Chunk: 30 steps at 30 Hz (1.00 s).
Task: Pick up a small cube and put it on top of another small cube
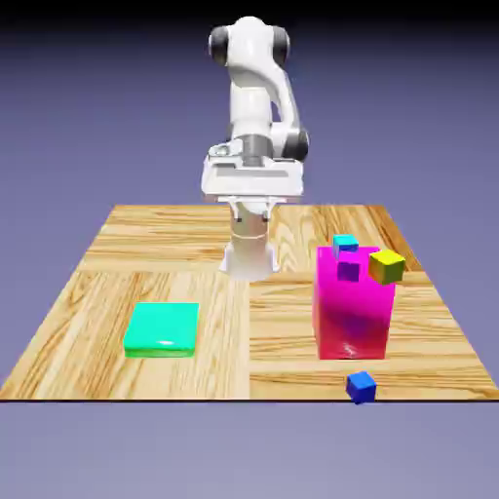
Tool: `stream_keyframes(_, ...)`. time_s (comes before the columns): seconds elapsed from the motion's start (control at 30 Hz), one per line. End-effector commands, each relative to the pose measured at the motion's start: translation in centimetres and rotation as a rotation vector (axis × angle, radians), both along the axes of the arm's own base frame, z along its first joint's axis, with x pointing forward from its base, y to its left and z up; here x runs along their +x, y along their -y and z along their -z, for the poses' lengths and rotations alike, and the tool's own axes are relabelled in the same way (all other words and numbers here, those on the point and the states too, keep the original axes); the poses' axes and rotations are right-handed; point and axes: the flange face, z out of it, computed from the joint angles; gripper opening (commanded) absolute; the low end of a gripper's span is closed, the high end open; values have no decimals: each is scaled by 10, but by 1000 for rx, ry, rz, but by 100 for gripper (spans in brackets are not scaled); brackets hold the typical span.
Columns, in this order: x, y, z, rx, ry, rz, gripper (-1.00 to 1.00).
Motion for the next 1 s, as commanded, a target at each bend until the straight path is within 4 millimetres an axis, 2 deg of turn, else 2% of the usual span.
stream_keyframes(0.0, 9, 0, 6, 22, -36, 25, 0)
stream_keyframes(0.23, 65, -7, 58, 190, -287, 199, 0)
stream_keyframes(0.5, 116, -25, 135, 406, -589, 400, 0)
stream_keyframes(0.73, 147, -48, 208, 614, -874, 573, 0)
stream_keyframes(0.97, 166, -78, 277, 836, -1184, 734, 0)
